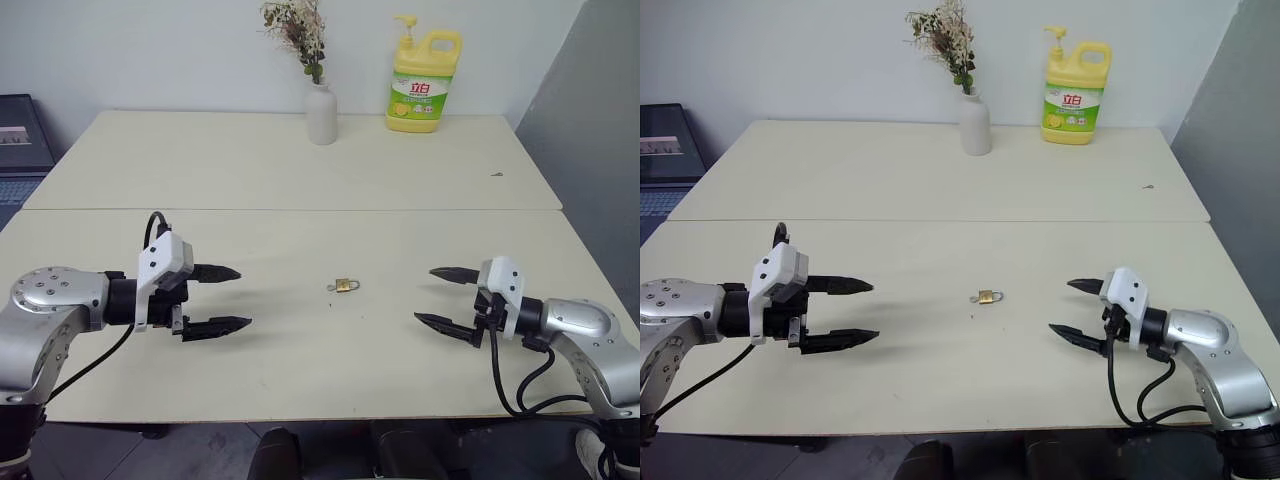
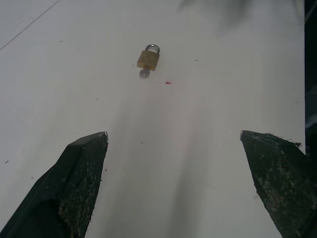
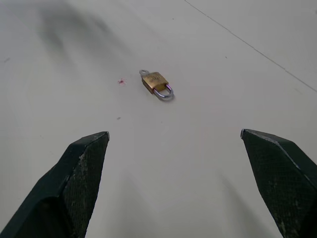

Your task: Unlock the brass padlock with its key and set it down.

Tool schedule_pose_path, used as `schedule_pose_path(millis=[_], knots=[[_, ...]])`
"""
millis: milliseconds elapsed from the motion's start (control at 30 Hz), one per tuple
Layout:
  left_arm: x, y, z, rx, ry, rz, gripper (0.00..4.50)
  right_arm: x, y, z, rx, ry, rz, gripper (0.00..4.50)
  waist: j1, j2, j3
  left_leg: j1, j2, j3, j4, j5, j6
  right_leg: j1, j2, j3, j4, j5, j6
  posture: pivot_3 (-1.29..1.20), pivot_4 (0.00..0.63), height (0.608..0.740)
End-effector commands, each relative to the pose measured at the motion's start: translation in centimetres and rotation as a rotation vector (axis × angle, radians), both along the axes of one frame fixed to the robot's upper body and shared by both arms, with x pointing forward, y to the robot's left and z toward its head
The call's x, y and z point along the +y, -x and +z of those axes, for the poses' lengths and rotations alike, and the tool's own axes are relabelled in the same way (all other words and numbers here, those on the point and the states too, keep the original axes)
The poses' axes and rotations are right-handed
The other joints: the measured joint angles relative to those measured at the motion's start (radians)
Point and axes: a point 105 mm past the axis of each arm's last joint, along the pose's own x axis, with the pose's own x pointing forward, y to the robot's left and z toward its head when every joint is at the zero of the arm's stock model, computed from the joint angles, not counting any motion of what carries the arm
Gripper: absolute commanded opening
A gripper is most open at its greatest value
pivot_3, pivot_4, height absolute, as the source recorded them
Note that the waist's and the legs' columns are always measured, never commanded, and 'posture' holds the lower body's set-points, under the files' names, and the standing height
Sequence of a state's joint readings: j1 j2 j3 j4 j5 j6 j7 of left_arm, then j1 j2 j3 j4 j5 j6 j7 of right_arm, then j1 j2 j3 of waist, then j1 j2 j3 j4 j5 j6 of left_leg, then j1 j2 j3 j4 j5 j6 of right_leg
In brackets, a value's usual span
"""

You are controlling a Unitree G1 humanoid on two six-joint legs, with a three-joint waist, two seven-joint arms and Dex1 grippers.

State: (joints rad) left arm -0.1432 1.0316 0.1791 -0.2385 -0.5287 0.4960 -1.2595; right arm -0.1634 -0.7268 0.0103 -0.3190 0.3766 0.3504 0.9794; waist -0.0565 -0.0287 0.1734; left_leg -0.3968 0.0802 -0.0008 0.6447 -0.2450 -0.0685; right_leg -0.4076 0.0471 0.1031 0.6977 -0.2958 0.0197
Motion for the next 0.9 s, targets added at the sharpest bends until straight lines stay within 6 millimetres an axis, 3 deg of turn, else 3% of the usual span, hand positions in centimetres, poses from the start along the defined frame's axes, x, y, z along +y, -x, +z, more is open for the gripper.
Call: schedule_pose_path(millis=[33,133,300,500,667,900], knots=[[-0.3,-0.4,0.7,-0.051,-0.013,-0.022,4.50,2.1,0.1,0.9,-0.014,0.030,0.061,4.47,0.000,0.000,0.000,0.000,0.000,0.000,0.000,0.000,0.000,0.000,0.000,0.000,0.000,0.000,0.000,0.00,0.150,0.740],[-0.4,-0.5,0.3,-0.044,-0.008,-0.025,4.50,3.8,-1.0,0.7,0.000,0.039,0.058,4.47,-0.001,0.000,0.000,0.000,0.000,0.000,0.000,0.000,0.000,0.000,0.000,0.000,0.000,0.000,0.000,0.00,0.150,0.740],[-0.6,-0.5,0.0,-0.036,-0.008,-0.038,4.50,4.9,-2.1,-0.1,-0.014,0.094,0.062,4.47,0.001,0.000,0.000,-0.003,0.000,0.000,0.000,0.000,0.000,-0.003,0.000,0.000,0.000,0.000,-0.001,0.00,0.150,0.740],[-1.2,-0.6,-0.3,-0.036,-0.001,-0.055,4.50,9.3,-4.9,-0.9,-0.003,0.184,0.195,4.47,-0.008,0.000,0.000,-0.002,0.001,0.001,0.000,0.000,0.000,-0.004,0.001,0.001,0.001,0.000,-0.001,0.00,0.150,0.740],[-1.2,-0.4,-0.7,-0.024,-0.013,-0.056,4.50,10.5,-6.3,-1.8,0.007,0.234,0.239,4.47,0.001,0.000,0.000,-0.003,0.001,0.000,0.000,0.000,0.000,-0.004,0.001,0.000,0.001,0.001,-0.006,0.00,0.150,0.740],[-1.3,-0.1,-0.7,-0.022,-0.010,-0.057,4.50,10.6,-7.3,-2.9,0.027,0.299,0.275,4.47,0.002,0.000,0.000,-0.004,0.001,0.000,0.000,0.000,0.000,-0.004,0.001,-0.001,0.001,0.002,-0.007,0.00,0.150,0.740]])
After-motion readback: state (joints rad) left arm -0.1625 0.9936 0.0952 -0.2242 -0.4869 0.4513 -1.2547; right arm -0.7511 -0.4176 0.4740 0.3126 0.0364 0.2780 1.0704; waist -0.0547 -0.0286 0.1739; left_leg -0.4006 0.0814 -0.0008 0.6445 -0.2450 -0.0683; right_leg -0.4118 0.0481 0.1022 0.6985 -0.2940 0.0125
